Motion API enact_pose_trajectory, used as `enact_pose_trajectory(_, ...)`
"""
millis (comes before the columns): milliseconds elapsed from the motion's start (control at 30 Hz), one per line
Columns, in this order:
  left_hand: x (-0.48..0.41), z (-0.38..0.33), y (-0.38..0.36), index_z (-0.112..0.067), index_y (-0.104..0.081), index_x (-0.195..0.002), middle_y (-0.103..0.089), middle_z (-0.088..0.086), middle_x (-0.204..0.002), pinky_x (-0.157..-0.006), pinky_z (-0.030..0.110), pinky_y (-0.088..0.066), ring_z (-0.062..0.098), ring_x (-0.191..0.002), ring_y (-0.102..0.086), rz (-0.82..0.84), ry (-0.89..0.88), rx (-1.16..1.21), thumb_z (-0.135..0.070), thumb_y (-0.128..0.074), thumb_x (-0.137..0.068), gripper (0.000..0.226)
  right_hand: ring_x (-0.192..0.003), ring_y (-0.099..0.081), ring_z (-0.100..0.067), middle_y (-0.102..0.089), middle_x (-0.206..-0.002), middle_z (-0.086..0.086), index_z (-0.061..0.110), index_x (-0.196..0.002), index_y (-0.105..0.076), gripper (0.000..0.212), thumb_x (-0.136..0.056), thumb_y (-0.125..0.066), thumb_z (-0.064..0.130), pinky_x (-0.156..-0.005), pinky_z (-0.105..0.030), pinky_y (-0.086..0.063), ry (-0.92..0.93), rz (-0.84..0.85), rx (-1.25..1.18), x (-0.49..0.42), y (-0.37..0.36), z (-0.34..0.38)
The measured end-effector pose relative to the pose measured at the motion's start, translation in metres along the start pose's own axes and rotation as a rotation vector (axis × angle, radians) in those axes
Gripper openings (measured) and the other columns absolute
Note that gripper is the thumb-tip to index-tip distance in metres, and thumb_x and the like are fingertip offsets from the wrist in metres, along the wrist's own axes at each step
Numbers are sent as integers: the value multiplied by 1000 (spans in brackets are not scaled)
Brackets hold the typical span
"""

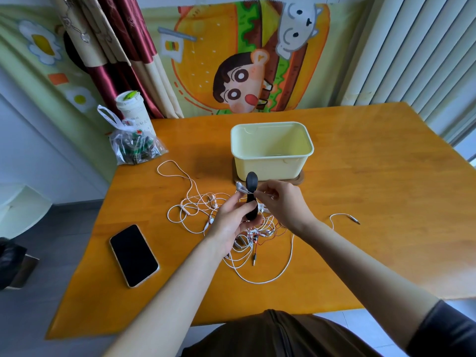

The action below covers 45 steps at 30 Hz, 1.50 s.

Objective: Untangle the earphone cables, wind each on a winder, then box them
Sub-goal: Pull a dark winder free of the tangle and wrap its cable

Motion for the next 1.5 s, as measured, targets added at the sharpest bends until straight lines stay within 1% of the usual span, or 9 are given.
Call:
enact_pose_trajectory(333, -4, 7, 3, -6, -65, -105, -66, 11, -95, -81, 32, -56, 21, -81, -66, -56, 51, 107, -6, -59, -91, 16, -70, -55, 0, -62, -77, 8, 16, -81, -63, 10, -90, -60, 19, -59, -5, -39, -70, 26, -65, 0, -1, -3)
enact_pose_trajectory(400, -4, 5, 3, -5, -65, -102, -66, 12, -96, -77, 29, -57, 21, -80, -66, -50, 43, 104, -6, -59, -91, 13, -74, -59, -9, -63, -78, 5, 15, -80, -60, 12, -91, -57, 19, -62, -10, -42, -92, 38, -81, 1, -2, -4)
enact_pose_trajectory(500, -5, 4, 4, -6, -65, -101, -66, 13, -99, -81, 31, -55, 20, -83, -65, -66, 34, 117, -11, -60, -91, 12, -78, -64, -20, -66, -82, -3, 14, -83, -57, 9, -91, -54, 16, -70, -30, -51, -102, 44, -90, 2, -5, -3)
enact_pose_trajectory(700, -7, 5, 10, -9, -64, -96, -65, 11, -97, -79, 31, -55, 19, -83, -64, -128, 49, 207, -22, -60, -91, 14, -76, -59, -7, -61, -81, 4, 12, -85, -58, 4, -89, -56, 12, -64, -8, -44, -37, 58, -98, 5, -9, 8)
enact_pose_trajectory(933, -8, 14, 13, -7, -63, -96, -65, 12, -98, -78, 30, -52, 20, -89, -62, -150, 120, 273, -22, -63, -89, 16, -76, -61, -21, -63, -81, 0, 11, -89, -57, 7, -91, -50, 12, -68, -30, -48, -82, 72, -71, 5, -15, 5)
enact_pose_trajectory(1100, -10, 16, 13, -9, -63, -98, -66, 10, -99, -79, 31, -49, 19, -93, -61, -133, 161, 246, -25, -64, -88, 19, -69, -58, -16, -62, -78, 3, 16, -86, -54, 7, -90, -50, 12, -56, -13, -39, -49, 31, -37, 8, -12, 7)
enact_pose_trajectory(1233, -12, 14, 14, -14, -61, -94, -65, 9, -105, -83, 37, -46, 21, -102, -58, -126, 138, 216, -22, -62, -90, 9, -68, -57, -16, -62, -76, 3, 15, -83, -55, 9, -89, -51, 11, -58, -19, -41, -55, 48, -40, 9, -14, 5)
enact_pose_trajectory(1333, -13, 12, 13, -18, -60, -96, -62, 9, -114, -87, 41, -46, 23, -109, -56, -101, 111, 207, -20, -61, -91, 5, -65, -52, -12, -60, -75, 4, 15, -82, -56, 10, -90, -50, 13, -56, -15, -37, -84, 85, -25, 8, -17, 2)
enact_pose_trajectory(1500, -14, 9, 9, -19, -57, -94, -63, 8, -104, -97, 50, -43, 20, -95, -60, -35, 101, 228, -22, -56, -94, 3, -70, -58, -16, -65, -76, 3, 15, -84, -56, 13, -93, -47, 17, -62, -27, -44, -148, 87, -86, 8, -19, -2)
Point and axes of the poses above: each hand's wrist, its own x-axis away from the middle knuckle, its own y-axis out of the back of the hand, z = x × y, the point moved 8 cm from there along -x, towards the middle knuckle
